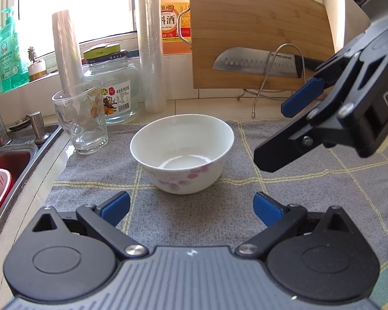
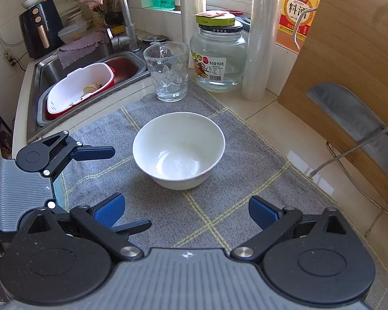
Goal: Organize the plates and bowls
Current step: 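Move the right gripper to the pink-flowered white bowl and close on its rim, then lift the pink-flowered bowl with the right gripper and carry it to the nested bowls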
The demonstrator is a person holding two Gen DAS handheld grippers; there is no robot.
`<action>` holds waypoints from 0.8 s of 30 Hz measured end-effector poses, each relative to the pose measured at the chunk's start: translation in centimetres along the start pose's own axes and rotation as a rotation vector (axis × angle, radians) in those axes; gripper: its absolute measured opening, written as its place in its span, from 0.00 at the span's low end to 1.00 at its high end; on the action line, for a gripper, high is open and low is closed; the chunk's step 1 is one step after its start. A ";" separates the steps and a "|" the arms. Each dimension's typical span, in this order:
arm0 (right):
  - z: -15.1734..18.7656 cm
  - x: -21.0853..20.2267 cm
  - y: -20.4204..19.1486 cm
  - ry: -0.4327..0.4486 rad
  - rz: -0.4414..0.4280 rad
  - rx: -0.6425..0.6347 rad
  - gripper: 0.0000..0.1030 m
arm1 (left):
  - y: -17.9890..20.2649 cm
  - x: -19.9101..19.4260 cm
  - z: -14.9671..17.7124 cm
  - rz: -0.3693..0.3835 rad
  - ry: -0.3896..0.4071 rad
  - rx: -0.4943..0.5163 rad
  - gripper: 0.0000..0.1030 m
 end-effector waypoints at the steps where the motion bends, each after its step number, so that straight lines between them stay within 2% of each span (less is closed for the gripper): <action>1: -0.4 0.3 0.0 -0.002 -0.010 0.006 1.00 | -0.1 0.2 -0.1 0.000 0.002 0.000 0.98; 10: -4.1 3.2 0.1 -0.019 -0.089 0.067 0.97 | -1.1 2.4 -1.1 0.009 0.025 -0.029 0.98; 21: -6.1 7.1 1.1 -0.069 -0.102 0.131 0.80 | -1.4 3.4 -2.1 0.035 0.054 -0.044 0.96; 24: -6.2 7.5 1.2 -0.077 -0.101 0.132 0.79 | -1.6 3.6 -2.2 0.042 0.052 -0.046 0.95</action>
Point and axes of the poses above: each gripper's, at about its wrist camera, not at the fingertips, and x roughly the way its jaws point, y to its right, z to its underside, the point moved 6 cm from there along x, roughly the way its jaws point, and after that the axes turned 14 degrees about x, right-handed, at the moved point
